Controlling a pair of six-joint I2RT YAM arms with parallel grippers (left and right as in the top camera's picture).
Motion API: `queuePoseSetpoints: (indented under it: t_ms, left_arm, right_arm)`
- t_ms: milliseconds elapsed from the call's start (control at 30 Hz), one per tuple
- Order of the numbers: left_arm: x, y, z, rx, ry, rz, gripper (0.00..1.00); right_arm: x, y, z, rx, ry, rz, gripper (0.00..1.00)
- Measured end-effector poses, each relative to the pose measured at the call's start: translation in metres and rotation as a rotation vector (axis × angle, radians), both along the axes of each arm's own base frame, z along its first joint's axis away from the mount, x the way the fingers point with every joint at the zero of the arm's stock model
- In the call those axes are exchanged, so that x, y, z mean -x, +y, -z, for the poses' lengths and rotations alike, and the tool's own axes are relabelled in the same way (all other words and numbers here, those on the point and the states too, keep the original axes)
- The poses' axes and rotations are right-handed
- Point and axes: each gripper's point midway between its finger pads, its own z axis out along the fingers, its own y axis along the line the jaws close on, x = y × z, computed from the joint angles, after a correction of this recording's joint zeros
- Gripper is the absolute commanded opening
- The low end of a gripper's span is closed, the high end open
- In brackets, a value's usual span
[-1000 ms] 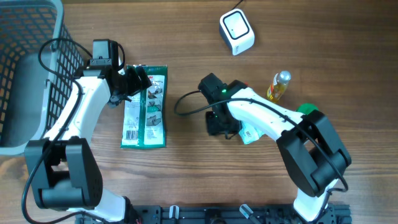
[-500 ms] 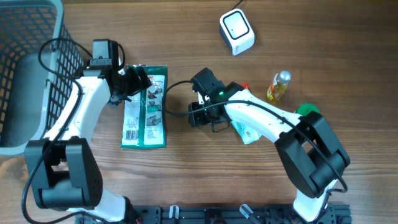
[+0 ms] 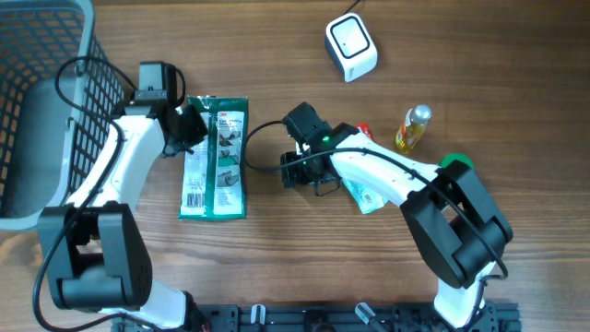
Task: Scan the item barcode
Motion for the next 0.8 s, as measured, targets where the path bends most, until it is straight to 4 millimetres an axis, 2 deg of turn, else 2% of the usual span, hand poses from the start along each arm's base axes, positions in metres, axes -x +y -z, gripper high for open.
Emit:
queuePoseSetpoints:
  t_ms: [133, 367, 567, 800]
  left_arm:
    - [0.007, 0.014, 0.016, -0.077, 0.005, -0.022, 0.13]
    - [0.029, 0.021, 0.046, -0.12, 0.039, -0.034, 0.12]
    - [0.045, 0.015, 0.062, -0.086, 0.08, -0.022, 0.13]
    - [0.043, 0.006, 0.066, -0.041, 0.081, -0.006, 0.1]
  right_arm:
    - [-0.003, -0.002, 0.0, -0.002, -0.002, 0.008, 0.6]
    - [-0.011, -0.012, 0.001, 0.0, 0.001, 0.039, 0.6]
    - [-0.013, -0.015, 0.0, -0.007, 0.006, 0.048, 0.6]
    - [-0.012, -0.015, 0.0, -0.019, 0.016, 0.045, 0.61]
